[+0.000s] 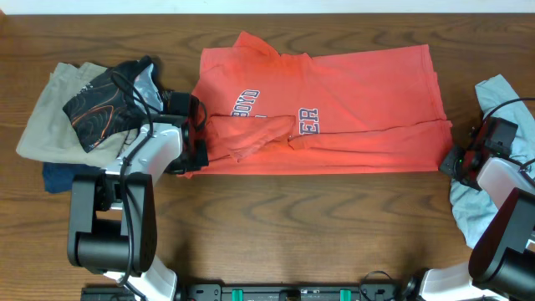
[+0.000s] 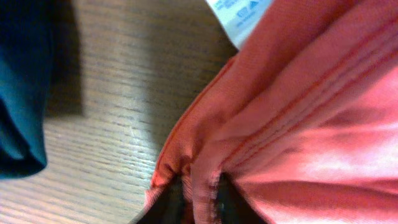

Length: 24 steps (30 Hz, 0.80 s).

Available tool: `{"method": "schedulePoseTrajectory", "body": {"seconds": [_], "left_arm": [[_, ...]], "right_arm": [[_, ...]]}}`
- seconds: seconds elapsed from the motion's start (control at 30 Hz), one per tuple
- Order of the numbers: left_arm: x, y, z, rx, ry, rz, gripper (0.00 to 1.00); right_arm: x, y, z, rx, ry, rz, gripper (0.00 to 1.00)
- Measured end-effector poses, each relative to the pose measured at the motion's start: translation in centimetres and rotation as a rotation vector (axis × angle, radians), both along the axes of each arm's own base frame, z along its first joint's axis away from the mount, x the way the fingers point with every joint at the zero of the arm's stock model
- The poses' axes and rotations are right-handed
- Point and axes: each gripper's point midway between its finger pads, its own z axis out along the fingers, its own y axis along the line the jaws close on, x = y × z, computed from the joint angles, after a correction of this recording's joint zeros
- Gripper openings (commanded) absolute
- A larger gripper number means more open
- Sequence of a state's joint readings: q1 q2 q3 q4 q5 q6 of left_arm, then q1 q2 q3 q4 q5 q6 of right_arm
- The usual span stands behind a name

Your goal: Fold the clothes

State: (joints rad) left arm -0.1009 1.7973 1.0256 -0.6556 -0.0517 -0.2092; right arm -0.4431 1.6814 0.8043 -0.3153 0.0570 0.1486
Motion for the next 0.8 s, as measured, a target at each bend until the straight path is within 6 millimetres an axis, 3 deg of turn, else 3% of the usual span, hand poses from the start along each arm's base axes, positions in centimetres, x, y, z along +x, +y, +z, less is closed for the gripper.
{"method": "schedulePoseTrajectory", "body": {"seconds": [0.13, 0.3, 0.43, 0.67, 0.73, 0.8], "left_arm": [[-2.5, 0.4, 0.0, 0.021, 0.100, 0.008, 0.06], [-7.4, 1.4, 0.4, 0.073, 0.307, 0.045, 0.06], [-9.8, 2.2, 1.2, 0.117, 0.402, 0.077, 0.06], [-10.0, 3.1, 1.8, 0.128, 0.389, 0.142, 0.06], [-9.3, 3.1, 2.5, 0.125, 0.335, 0.152, 0.07], [-8.6, 3.1, 3.6, 0.118, 0.268, 0.157, 0.15]], "right_arm": [[-0.7, 0.3, -0.1, 0.015, 0.031, -0.014, 0.01], [-3.4, 1.0, -0.2, 0.065, 0.130, -0.092, 0.01], [-5.3, 1.2, -0.2, 0.092, 0.195, -0.149, 0.01], [-8.5, 1.4, 0.1, 0.119, 0.285, -0.210, 0.02], [-8.8, 1.6, 0.6, 0.127, 0.283, -0.219, 0.11], [-8.1, 1.6, 1.8, 0.130, 0.234, -0.219, 0.27]]}}
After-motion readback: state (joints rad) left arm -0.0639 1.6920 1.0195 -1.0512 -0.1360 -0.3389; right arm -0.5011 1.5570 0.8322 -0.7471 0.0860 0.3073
